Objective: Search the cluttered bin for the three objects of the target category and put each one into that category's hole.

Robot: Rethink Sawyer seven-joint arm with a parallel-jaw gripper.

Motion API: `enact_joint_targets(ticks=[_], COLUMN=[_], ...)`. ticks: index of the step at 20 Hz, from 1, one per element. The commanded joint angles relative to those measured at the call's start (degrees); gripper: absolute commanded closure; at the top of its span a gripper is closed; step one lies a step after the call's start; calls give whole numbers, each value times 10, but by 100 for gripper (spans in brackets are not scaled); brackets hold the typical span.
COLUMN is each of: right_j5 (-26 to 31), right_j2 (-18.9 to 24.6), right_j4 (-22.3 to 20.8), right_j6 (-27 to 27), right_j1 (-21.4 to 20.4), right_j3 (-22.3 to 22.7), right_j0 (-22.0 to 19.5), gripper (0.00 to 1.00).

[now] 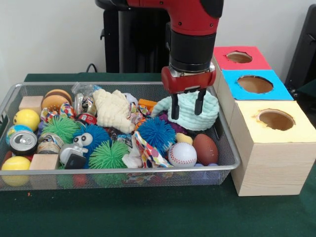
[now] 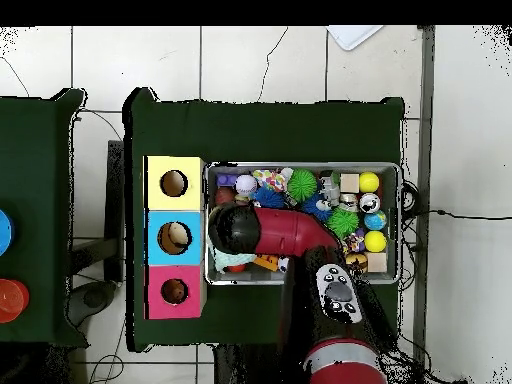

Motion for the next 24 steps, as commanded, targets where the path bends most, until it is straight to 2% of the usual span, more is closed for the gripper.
enact_joint_targets(ticks=[1, 13, 22, 24], right_j5=[7, -54, -37, -52], right_j2=[44, 39, 23, 14], right_j4=[13, -17, -16, -26], right_j6=[95, 86, 80, 77], right_j1=[43, 66, 89, 89], right_j3=[27, 34, -15, -21], right_j0=[-1, -8, 13, 19], gripper=[0, 0, 0, 0])
